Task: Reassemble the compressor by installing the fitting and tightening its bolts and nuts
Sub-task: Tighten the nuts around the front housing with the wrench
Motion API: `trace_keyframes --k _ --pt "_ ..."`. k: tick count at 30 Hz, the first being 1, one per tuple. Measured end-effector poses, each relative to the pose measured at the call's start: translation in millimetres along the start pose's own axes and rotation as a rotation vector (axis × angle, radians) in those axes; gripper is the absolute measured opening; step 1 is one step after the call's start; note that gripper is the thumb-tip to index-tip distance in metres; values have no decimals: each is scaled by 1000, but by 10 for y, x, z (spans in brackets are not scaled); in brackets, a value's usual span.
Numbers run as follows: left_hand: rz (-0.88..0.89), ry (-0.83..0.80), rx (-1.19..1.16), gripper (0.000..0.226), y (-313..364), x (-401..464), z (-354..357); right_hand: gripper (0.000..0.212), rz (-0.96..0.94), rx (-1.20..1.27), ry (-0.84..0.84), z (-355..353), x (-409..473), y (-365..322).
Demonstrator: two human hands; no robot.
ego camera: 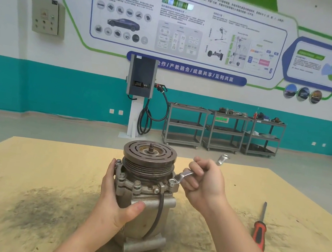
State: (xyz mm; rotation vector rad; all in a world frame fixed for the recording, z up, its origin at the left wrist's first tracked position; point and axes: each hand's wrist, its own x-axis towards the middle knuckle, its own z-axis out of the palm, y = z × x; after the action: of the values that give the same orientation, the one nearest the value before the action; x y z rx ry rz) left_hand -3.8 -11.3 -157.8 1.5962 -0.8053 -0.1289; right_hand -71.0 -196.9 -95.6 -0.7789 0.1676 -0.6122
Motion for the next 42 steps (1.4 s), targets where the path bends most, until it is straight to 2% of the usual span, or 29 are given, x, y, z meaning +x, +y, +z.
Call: trace_keyframes --k 6,9,11,15,18,19,21,22,25,27,30,33,35,39,42 --pt "2 12 2 133 -54 28 5 19 -239 126 62 -132 -247 142" --pt "14 2 -18 133 -78 27 0 25 -402 78 51 -149 -477 185" --pt "17 7 -23 130 -83 27 4 26 -585 -80 13 -164 -667 270" --pt "14 16 -37 126 -71 20 9 21 -992 -660 -107 -70 -923 546" --pt "-2 42 -106 123 -65 45 40 18 -1103 -960 -177 62 -914 690" --pt "-23 75 -170 110 -68 67 58 15 -1114 -1011 -206 108 -894 719" --pt "-66 147 -251 70 -89 137 82 9 -1159 -1102 -232 199 -851 757" --pt "-80 156 -271 67 -117 161 74 8 -1180 -1136 -225 243 -832 760" --pt "-18 86 -112 122 -199 160 36 14 -1188 -1086 -238 351 -787 592" --pt "-24 71 -65 123 -231 132 1 11 -1222 -981 -284 348 -727 397" --pt "-9 38 -17 116 -275 133 -34 23 -1141 -718 -211 258 -663 175" --pt "34 16 -9 112 -291 131 -136 25 -820 -211 -49 128 -606 125" --pt "61 17 -27 107 -319 146 -179 22 -611 -3 -5 53 -538 107" --pt "67 44 -81 87 -328 116 -171 20 -393 82 -7 25 -436 121" --pt "61 24 -106 95 -279 82 -127 19 -309 80 -35 17 -411 171"
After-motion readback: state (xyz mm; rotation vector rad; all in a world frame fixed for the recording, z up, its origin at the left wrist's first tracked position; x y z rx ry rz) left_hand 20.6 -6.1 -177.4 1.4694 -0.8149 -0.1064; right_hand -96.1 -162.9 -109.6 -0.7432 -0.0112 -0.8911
